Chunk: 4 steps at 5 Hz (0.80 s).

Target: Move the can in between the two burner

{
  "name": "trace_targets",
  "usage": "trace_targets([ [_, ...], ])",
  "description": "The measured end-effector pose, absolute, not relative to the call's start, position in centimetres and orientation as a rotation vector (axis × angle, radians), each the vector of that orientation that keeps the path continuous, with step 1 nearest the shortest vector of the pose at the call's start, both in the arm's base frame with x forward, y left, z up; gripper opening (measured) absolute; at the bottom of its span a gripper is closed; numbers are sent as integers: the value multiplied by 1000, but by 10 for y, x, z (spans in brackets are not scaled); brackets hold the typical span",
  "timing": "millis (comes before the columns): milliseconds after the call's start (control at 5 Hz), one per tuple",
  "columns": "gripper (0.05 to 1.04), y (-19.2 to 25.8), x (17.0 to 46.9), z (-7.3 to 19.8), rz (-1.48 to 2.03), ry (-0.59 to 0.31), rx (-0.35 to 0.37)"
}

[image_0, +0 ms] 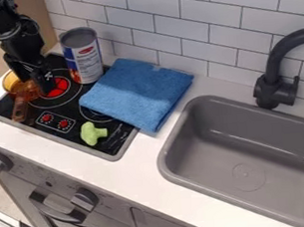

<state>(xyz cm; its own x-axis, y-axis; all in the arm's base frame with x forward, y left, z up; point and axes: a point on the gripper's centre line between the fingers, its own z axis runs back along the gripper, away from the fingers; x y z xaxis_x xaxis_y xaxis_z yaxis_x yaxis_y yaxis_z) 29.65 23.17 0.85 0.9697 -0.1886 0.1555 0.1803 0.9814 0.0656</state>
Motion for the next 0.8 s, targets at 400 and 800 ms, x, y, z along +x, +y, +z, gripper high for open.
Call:
trace_targets([
  [400, 1001, 230, 306, 0, -109, -224, -13],
  [800, 1001, 236, 339, 26, -20, -412, -97],
])
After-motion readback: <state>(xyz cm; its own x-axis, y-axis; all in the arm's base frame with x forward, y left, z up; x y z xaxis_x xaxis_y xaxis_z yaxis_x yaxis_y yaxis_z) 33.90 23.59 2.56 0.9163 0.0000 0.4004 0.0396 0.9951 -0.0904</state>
